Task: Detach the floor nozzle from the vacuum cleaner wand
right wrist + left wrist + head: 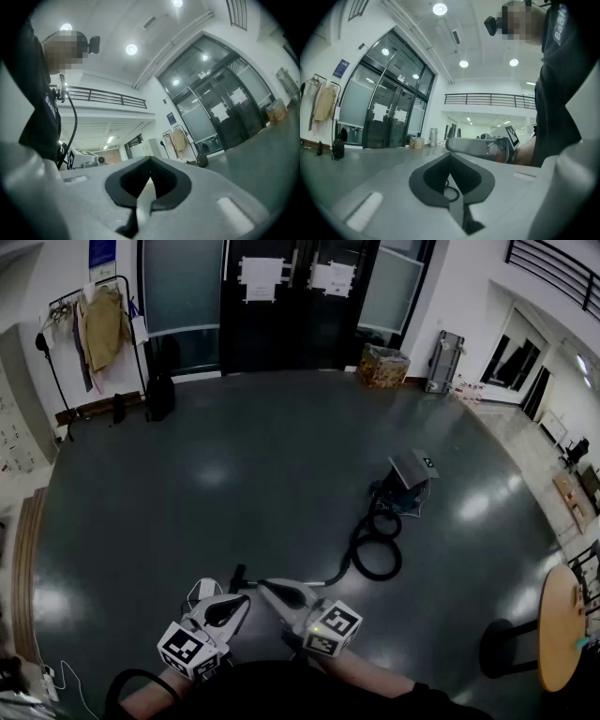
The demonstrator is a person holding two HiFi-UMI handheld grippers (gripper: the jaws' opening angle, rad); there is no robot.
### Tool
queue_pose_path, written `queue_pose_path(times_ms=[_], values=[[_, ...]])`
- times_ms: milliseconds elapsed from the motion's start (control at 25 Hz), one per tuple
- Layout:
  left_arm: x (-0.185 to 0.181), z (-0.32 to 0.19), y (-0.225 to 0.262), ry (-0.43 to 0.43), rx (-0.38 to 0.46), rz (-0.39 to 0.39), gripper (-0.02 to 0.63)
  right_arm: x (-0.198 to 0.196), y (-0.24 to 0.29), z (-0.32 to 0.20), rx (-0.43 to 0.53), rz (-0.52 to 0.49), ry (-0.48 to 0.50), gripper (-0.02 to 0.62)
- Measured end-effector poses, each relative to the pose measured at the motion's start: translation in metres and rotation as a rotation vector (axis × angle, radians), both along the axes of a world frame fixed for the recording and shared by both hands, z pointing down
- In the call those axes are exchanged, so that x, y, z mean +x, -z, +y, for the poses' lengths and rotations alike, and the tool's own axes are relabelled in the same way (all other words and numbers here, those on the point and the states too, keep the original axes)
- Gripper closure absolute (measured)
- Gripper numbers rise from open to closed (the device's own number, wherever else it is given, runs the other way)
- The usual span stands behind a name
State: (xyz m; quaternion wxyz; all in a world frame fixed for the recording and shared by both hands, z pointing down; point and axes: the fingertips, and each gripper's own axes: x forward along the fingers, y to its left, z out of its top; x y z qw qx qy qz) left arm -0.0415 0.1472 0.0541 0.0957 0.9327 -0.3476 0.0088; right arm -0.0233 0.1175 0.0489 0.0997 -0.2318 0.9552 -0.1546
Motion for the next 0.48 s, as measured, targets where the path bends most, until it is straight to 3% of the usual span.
queue_pose_path(times_ms=[480], values=[[0.002,0.005,-0.013,-0.006,-0.015,-0.017,0.606,0.002,0.005,0.005,-0.007,-0.022,0.004,0.597]])
